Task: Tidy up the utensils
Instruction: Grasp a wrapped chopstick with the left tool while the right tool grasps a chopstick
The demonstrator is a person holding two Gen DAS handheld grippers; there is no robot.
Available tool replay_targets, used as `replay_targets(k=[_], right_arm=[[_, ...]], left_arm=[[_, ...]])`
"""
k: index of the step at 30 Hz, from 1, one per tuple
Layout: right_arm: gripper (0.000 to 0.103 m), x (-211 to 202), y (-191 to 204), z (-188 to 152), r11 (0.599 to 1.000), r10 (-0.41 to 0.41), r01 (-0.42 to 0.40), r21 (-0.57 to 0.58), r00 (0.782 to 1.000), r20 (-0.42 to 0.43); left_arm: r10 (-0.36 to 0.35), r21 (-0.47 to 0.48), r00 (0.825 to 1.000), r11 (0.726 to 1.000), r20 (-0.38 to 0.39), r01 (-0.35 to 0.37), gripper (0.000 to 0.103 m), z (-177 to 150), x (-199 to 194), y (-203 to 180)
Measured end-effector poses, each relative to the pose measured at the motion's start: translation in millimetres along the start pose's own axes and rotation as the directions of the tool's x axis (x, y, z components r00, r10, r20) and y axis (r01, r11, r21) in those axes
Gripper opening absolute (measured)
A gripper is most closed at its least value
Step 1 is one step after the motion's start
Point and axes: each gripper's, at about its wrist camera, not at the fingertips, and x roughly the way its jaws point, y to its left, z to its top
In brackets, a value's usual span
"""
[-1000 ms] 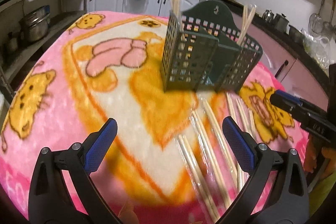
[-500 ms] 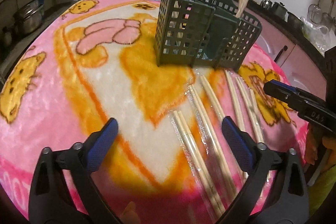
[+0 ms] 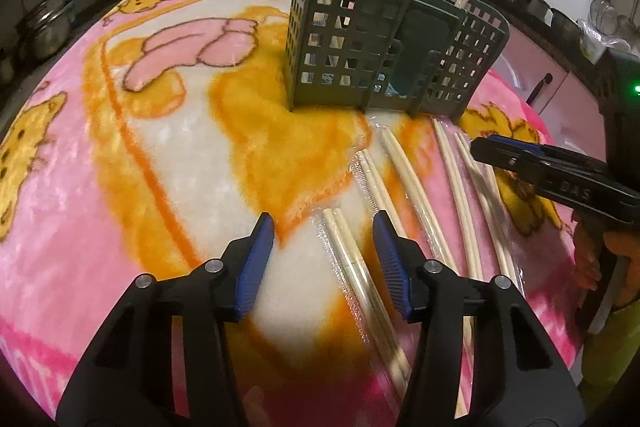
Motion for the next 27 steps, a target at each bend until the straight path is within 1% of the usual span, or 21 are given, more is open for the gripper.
replay_targets(k=[3,5,8,12,13,16,19,21,24,27], right_arm=[[0.039,9.7,-4.7,3.5,1.000,-0.004,0.004,0.021,1.000,-0.023],[0.039,15.8,-9.3,5.1,0.999,-0.004,0.005,0.039,0.999,-0.038],[0.039,20.5,-10.8,6.4,0.999,0.002,0.001,0.053,0.999,-0.045],[0.039,23.9,-6.7,6.3,0.999,-0.013,0.015,0.040,0.999,-0.042],[0.038,24.2,-5.6,5.8,0.999,-0.020,0.022,0.033,0.999,-0.039],[0.027,25.0,-4.8,5.8,0.999,-0.042,0.043,0.027,0.999,-0.030],[0.017,22.8,-7.0,5.9,0.999,-0.036,0.037,0.035,0.999,-0.017],[0.015,21.2,-8.4,6.3,0.998,-0.024,0.025,0.052,1.000,-0.009],[0.007,14.2,-10.6,7.7,0.997,0.012,-0.013,0.072,1.000,0.011],[0.005,2.9,-8.1,8.0,0.997,0.021,-0.024,0.070,0.999,0.044]], left_arm=[[-0.023,-0.022,1.000,1.000,-0.002,0.023,0.039,3.2,3.3,5.7],[-0.026,-0.033,1.000,0.999,-0.003,0.026,0.036,4.5,4.3,8.3],[-0.020,-0.025,1.000,0.999,-0.006,0.020,0.035,4.5,5.2,7.2],[-0.019,-0.015,1.000,1.000,-0.006,0.019,0.034,4.6,5.8,5.5],[-0.019,-0.017,1.000,1.000,-0.006,0.019,0.030,4.5,5.8,6.3],[-0.018,-0.030,1.000,0.999,-0.006,0.018,0.023,4.9,6.1,9.7],[0.000,-0.028,1.000,1.000,-0.010,0.000,0.019,5.1,6.3,9.9],[0.002,-0.032,1.000,0.999,-0.011,-0.002,0.016,5.4,6.0,11.1],[-0.005,-0.038,1.000,0.999,-0.015,0.004,0.009,5.4,4.2,14.4],[-0.026,-0.051,1.000,0.998,-0.017,0.025,0.006,6.1,1.2,18.8]])
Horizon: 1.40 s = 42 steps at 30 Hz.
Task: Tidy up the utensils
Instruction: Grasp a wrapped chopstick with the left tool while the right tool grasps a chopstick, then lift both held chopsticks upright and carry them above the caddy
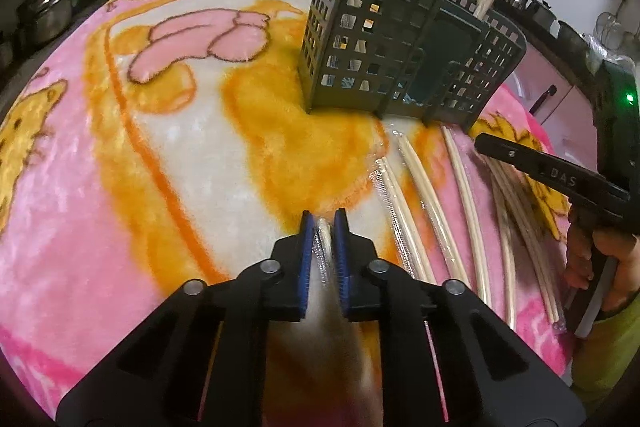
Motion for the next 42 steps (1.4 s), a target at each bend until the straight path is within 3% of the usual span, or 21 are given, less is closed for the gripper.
replay_targets(k=[5,13,25,35,42], right_arm=[[0.005,-22.7,2.1,1.8,1.000,0.024,-0.024,0.006,0.998,0.051],[0.005,-63.5,6.4,6.1,0.998,0.066,-0.066,-0.004,0.987,0.145],[0.005,-128.3,23.2,15.1,0.993,0.112,-0.096,-0.067,0.948,0.298],[0.005,-164.4,33.0,25.4,0.990,0.126,-0.090,-0.104,0.901,0.416],[0.005,-179.9,35.1,35.7,0.990,0.132,-0.088,-0.114,0.870,0.475]], left_arm=[[-0.030,-0.019,0.999,0.999,0.016,0.030,0.004,3.4,-9.6,0.9],[-0.055,0.009,0.992,0.998,0.109,0.055,0.003,22.6,-43.3,-14.8],[-0.098,0.053,0.972,0.995,0.214,0.089,0.003,58.5,-80.9,-41.2],[-0.122,0.096,0.935,0.991,0.333,0.095,0.003,91.7,-116.0,-62.7],[-0.127,0.120,0.894,0.989,0.431,0.082,0.003,115.0,-138.9,-80.5]])
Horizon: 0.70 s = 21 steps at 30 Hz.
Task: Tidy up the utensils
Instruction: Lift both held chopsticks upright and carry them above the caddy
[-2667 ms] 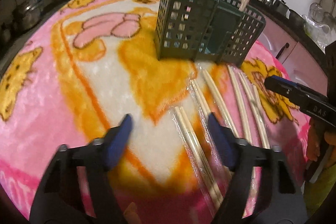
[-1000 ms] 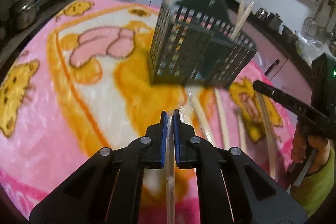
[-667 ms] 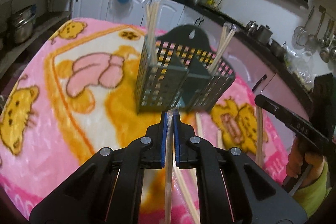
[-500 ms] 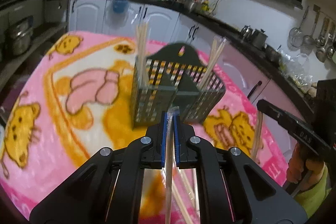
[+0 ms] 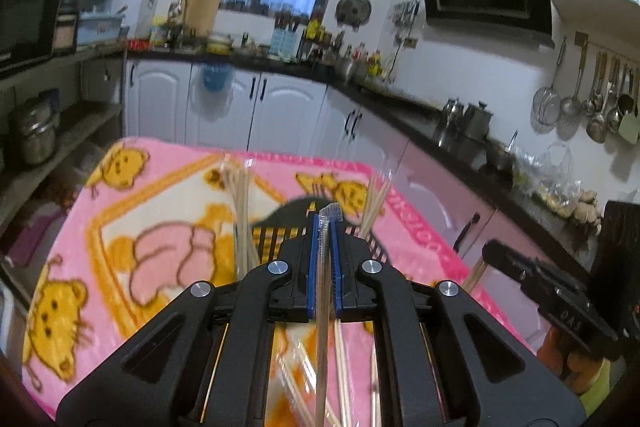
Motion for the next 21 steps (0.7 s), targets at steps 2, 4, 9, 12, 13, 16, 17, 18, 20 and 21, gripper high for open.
replay_targets(k=[2,4,9,12,13,16,17,18,20,21], right_arm=[[0.005,-2.4,1.2,5.2,1.000,-0.001,0.002,-0.004,1.000,0.018],[0.005,-4.6,2.4,12.4,1.000,-0.002,0.002,-0.010,0.999,0.038],[0.005,-10.3,3.8,30.0,1.000,-0.003,0.004,-0.012,0.995,0.095],[0.005,-14.9,3.5,42.5,1.000,-0.009,0.011,-0.013,0.991,0.137],[0.005,-16.7,2.5,45.8,1.000,-0.011,0.013,-0.011,0.989,0.151],[0.005,-20.6,-0.8,59.0,1.000,-0.009,0.010,-0.003,0.981,0.193],[0.005,-20.9,-1.9,62.0,1.000,-0.010,0.011,-0.004,0.980,0.201],[0.005,-21.6,-3.3,65.9,1.000,-0.011,0.012,-0.003,0.977,0.211],[0.005,-22.9,-5.6,71.6,1.000,-0.017,0.018,-0.002,0.973,0.229],[0.005,-23.4,-7.0,74.4,1.000,-0.022,0.022,0.001,0.971,0.238]], left_arm=[[0.005,0.007,1.000,1.000,0.025,-0.005,0.003,7.7,-0.1,-3.7],[0.008,0.014,0.999,1.000,0.051,-0.009,0.003,16.1,0.5,-8.1],[0.004,0.008,0.996,1.000,0.094,-0.005,0.003,36.2,4.6,-13.6],[0.009,0.007,0.993,1.000,0.115,-0.009,0.003,47.2,8.4,-16.7],[0.010,0.007,0.993,1.000,0.121,-0.011,0.003,50.2,9.3,-17.5],[0.007,-0.002,0.991,1.000,0.133,-0.007,0.003,60.5,13.9,-19.4],[0.007,-0.008,0.991,1.000,0.135,-0.006,0.003,63.4,15.3,-19.5],[0.008,-0.012,0.990,1.000,0.140,-0.006,0.003,67.6,16.9,-19.4],[0.017,-0.013,0.988,1.000,0.155,-0.015,0.003,73.5,18.6,-20.4],[0.020,-0.010,0.986,1.000,0.163,-0.019,0.003,77.6,20.0,-21.2]])
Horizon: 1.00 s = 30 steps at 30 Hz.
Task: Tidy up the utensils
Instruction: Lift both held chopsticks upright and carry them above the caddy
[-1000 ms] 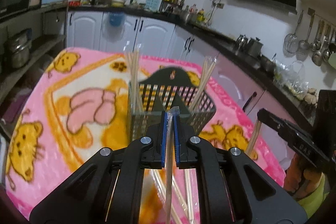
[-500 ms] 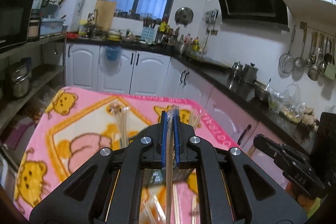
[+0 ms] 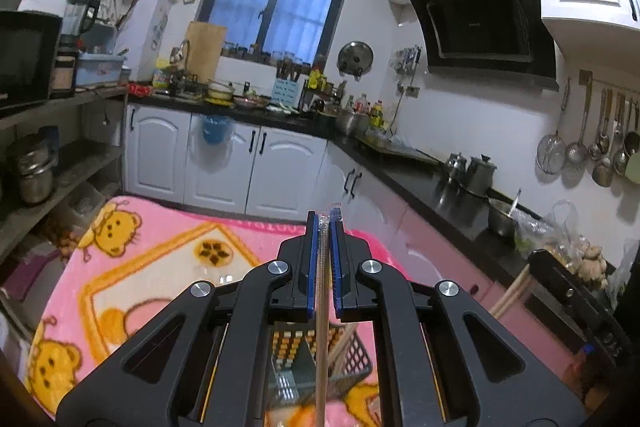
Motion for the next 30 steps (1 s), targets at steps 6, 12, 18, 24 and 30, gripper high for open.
replay_targets(k=[6,12,18,24,30], right_arm=[[0.005,4.4,-11.2,15.4,1.000,-0.017,0.017,0.002,0.999,0.052],[0.005,16.7,-16.5,19.4,1.000,-0.024,0.024,0.003,0.995,0.094],[0.005,30.0,-19.1,9.1,1.000,-0.017,0.016,0.011,0.994,0.107],[0.005,44.4,-22.0,-5.4,0.999,-0.049,0.051,-0.014,0.994,0.098],[0.005,59.7,-29.7,-23.4,0.998,-0.064,0.062,0.024,0.996,0.060]], left_arm=[[0.026,-0.016,0.998,1.000,0.058,-0.025,0.003,24.8,12.8,0.9],[0.071,-0.025,0.991,0.997,0.114,-0.068,0.003,39.1,34.2,0.8],[0.082,-0.045,0.989,0.996,0.122,-0.077,0.003,31.3,55.4,0.3],[0.093,-0.037,0.989,0.995,0.118,-0.089,0.003,13.4,72.8,1.0],[0.073,-0.036,0.990,0.997,0.123,-0.069,0.003,-7.7,85.5,6.8]])
